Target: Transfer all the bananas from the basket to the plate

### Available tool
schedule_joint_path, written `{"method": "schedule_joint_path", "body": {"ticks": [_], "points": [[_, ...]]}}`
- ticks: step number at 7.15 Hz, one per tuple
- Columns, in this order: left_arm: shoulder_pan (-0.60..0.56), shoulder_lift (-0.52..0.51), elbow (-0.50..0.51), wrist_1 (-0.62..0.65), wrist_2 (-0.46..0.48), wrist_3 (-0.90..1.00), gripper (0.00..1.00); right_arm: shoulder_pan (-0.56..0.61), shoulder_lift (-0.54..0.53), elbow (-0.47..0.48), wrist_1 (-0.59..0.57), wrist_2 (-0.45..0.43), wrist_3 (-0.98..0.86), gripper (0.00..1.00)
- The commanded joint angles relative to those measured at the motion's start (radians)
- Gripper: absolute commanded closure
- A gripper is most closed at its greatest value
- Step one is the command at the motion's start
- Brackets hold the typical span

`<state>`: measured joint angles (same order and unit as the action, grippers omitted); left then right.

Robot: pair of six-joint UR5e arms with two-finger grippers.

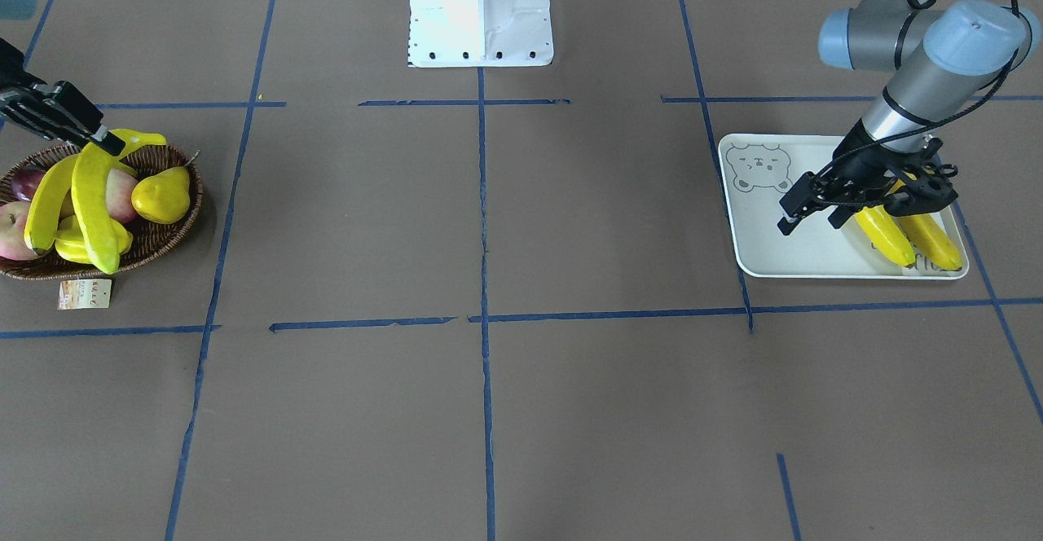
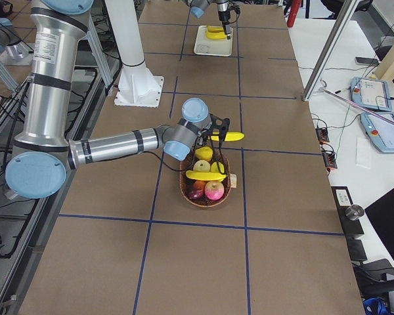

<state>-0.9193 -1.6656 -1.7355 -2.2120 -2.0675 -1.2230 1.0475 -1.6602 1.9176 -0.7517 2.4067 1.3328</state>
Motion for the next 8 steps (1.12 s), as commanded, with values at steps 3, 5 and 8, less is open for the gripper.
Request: {"method": "schedule_joint_path", "body": {"ticks": [3,5,8], "points": [[0.089,-0.219,-0.004,-0.061,-0.006,-0.386,0.0,-0.353,0.393,0.001,-0.161,-0.381,0.055,1.0],[0.116,-0.349,-0.036,-0.1,-0.005,-0.632,0.0,-0.437,0.473,0.004,-0.167,-0.502,0.091,1.0],[0.165,-0.443,-0.035,-0.1,0.001,-0.765,0.0,-0.51,0.577,0.009,-0.276,-0.589,0.089,1.0]]}}
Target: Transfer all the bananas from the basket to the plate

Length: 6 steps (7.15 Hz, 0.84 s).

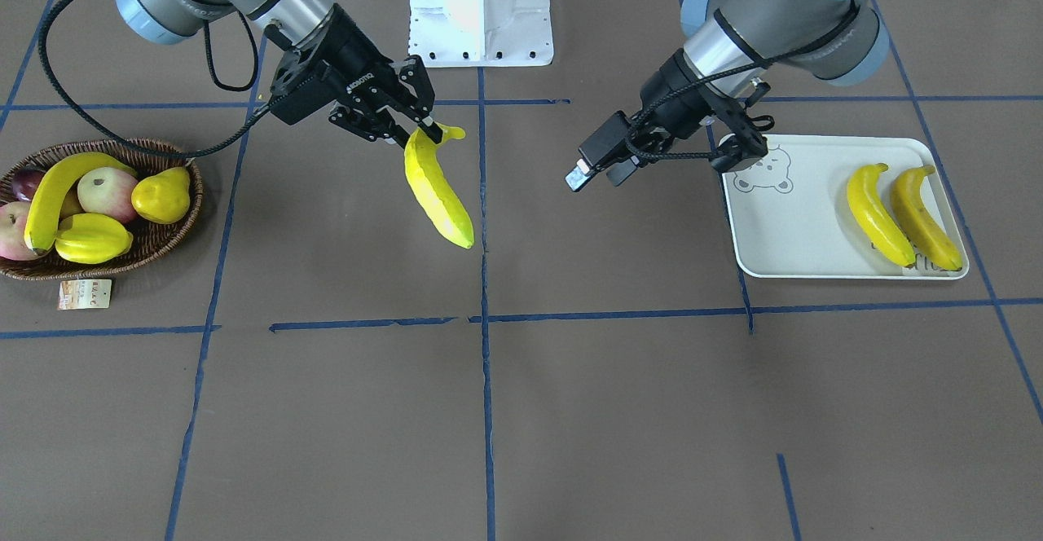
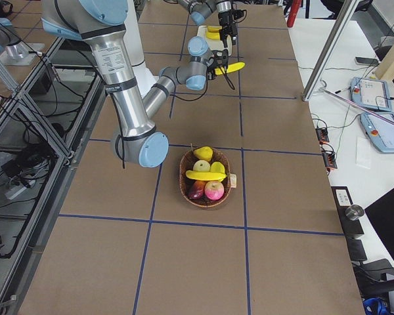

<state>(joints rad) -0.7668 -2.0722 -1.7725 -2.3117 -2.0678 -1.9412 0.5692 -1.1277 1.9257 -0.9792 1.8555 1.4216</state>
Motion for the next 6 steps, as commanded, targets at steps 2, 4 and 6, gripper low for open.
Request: {"method": "schedule_joint_path", "body": {"ticks": [2,4,6], "points": [[0.067,-0.09,0.013,0.006,0.065,-0.057,0.0,-0.066,0.065,0.001,-0.078,-0.084,0.0,1.0],[0.101,-0.117,0.024,0.012,0.13,-0.068,0.0,-0.077,0.065,0.001,-0.078,-0.098,0.0,1.0],[0.136,-0.14,0.077,0.006,0.181,-0.067,0.01,-0.081,0.065,0.004,-0.078,-0.098,0.0,1.0]]}}
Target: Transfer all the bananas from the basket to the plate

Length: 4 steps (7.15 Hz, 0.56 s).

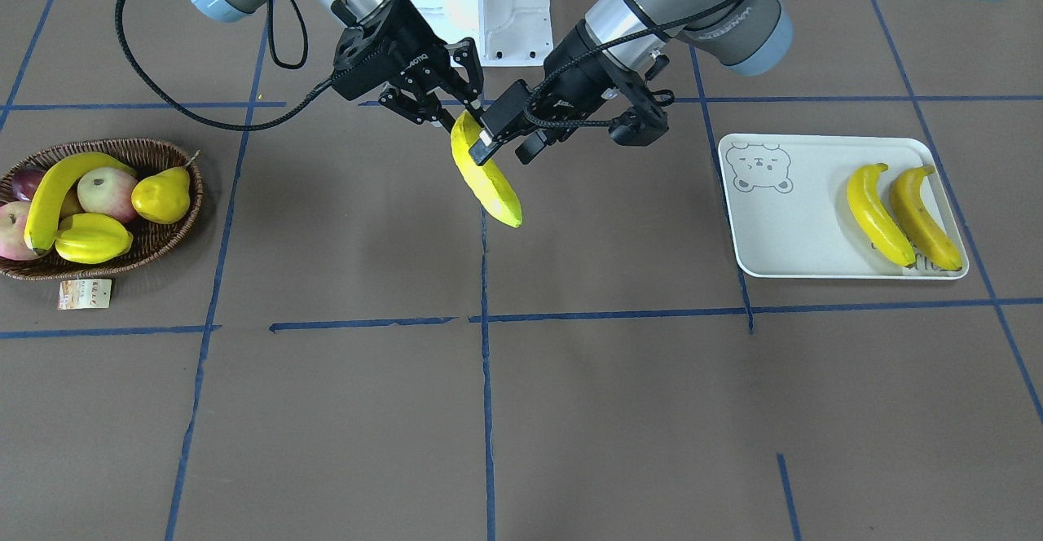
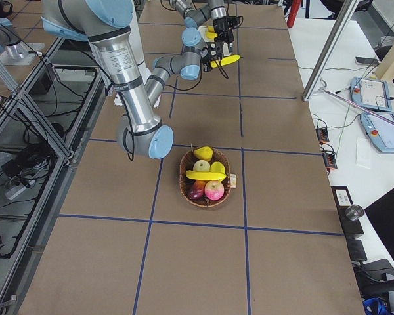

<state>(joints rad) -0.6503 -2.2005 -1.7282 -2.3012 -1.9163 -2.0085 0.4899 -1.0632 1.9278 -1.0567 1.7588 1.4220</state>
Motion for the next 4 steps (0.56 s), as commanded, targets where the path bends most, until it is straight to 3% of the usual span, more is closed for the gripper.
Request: {"method": "schedule_joint_path", "body": {"ticks": [1,2,3,4], "points": [[0.029,-0.016,0.041,-0.004,0.034,0.002,0.01,-0.002,0.0,0.002,0.0,-0.001,0.0,1.0],[0.031,-0.024,0.042,-0.003,0.036,0.004,0.05,-0.002,0.0,0.002,0.0,-0.001,0.0,1.0],[0.031,-0.027,0.042,-0.003,0.036,0.004,0.18,-0.004,0.0,0.002,0.0,-0.001,0.0,1.0],[0.029,-0.034,0.042,-0.001,0.036,0.004,0.4,-0.004,0.0,0.002,0.0,-0.001,-0.002,1.0]]}}
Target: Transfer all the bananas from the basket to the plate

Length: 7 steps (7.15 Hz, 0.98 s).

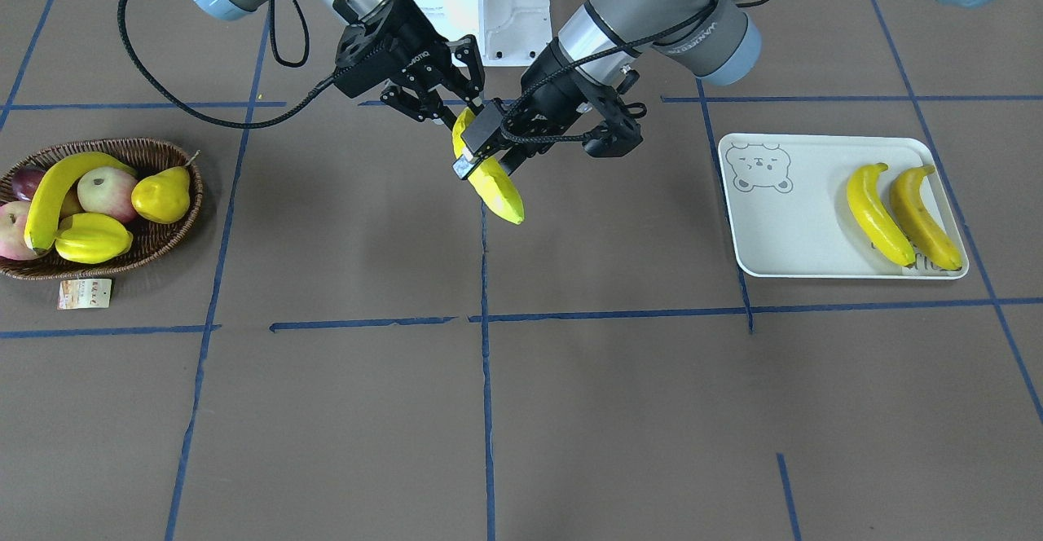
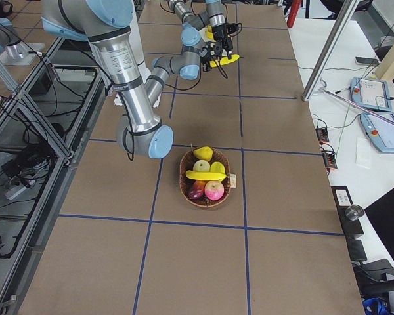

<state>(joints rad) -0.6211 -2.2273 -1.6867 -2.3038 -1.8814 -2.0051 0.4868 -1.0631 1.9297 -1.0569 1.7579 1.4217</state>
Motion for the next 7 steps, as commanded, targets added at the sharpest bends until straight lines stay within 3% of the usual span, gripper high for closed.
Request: {"method": "schedule_joint_path", "body": {"ticks": [1,2,3,4,7], "points": [[0.001,-0.008,0.001,0.003,0.002,0.0,0.63,-0.001,0.0,0.0,0.0,0.0,-0.001,1.0],[0.0,-0.006,0.001,0.001,0.001,0.003,0.88,-0.002,0.0,0.005,0.0,0.003,-0.001,0.9],[0.0,-0.003,0.001,0.001,-0.001,0.014,1.0,-0.005,0.0,0.012,0.0,0.003,-0.001,0.14],[-0.002,-0.002,0.001,0.0,-0.001,0.04,1.0,-0.004,-0.005,0.028,0.0,0.002,0.0,0.0],[-0.025,0.006,-0.001,0.044,-0.014,0.072,1.0,0.007,-0.014,0.078,-0.033,0.014,-0.003,0.0]]}}
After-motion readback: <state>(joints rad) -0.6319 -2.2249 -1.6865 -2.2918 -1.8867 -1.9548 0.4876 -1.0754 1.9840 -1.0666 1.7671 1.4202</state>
